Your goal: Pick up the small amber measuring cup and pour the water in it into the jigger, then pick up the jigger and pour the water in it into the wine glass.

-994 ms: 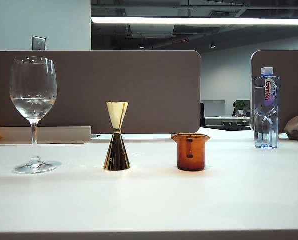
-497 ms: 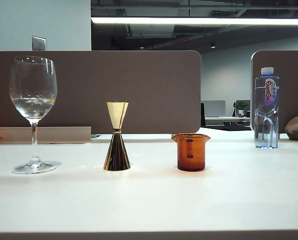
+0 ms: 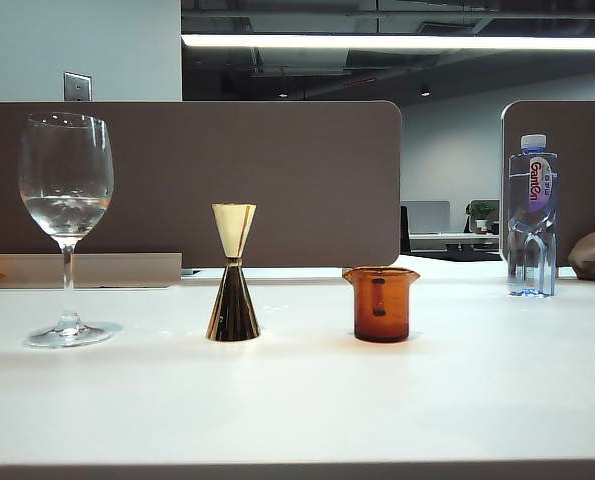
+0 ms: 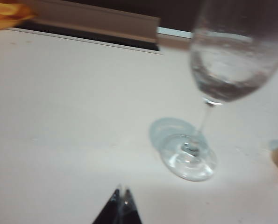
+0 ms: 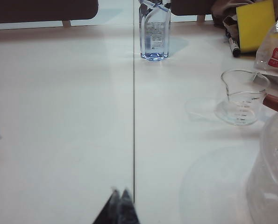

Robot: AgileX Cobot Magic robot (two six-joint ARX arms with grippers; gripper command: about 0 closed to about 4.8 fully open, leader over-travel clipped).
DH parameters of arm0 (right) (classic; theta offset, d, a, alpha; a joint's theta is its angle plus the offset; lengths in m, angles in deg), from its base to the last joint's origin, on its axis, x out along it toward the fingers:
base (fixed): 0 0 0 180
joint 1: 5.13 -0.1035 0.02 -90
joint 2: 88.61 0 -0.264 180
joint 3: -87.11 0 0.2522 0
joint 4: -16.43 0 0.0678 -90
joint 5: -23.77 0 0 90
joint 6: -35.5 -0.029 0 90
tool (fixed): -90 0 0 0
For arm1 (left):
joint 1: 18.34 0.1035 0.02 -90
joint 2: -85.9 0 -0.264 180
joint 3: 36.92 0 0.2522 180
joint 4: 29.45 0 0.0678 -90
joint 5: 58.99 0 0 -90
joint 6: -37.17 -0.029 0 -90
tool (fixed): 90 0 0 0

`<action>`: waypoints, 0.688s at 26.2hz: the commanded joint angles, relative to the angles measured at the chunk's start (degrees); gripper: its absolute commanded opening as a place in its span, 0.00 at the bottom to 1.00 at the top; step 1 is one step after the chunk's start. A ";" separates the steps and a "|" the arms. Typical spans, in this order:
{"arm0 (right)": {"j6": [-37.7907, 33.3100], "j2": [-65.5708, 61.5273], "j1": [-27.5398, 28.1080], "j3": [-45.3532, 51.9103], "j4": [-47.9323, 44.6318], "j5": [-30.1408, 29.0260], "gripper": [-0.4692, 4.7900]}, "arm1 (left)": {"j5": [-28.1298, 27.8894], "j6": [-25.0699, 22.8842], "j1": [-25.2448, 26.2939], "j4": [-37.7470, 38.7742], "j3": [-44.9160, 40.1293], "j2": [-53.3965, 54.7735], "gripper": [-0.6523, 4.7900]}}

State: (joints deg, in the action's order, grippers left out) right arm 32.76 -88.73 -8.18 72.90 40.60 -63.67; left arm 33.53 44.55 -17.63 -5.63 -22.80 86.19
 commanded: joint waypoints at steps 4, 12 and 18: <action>-0.20 0.00 -0.02 0.42 -0.33 0.07 0.08 | 0.11 -0.04 0.31 0.22 0.07 0.04 0.12; -0.20 0.00 -0.02 0.42 -0.33 0.07 0.08 | 0.09 -0.04 0.33 0.20 0.07 0.04 0.12; -0.20 0.00 -0.02 0.42 -0.33 0.07 0.08 | -0.15 -6.05 0.33 0.31 0.07 0.04 0.12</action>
State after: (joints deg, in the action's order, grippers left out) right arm 32.76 -88.73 -8.18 72.90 40.60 -63.67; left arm 33.33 42.73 -17.31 -5.63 -22.80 86.19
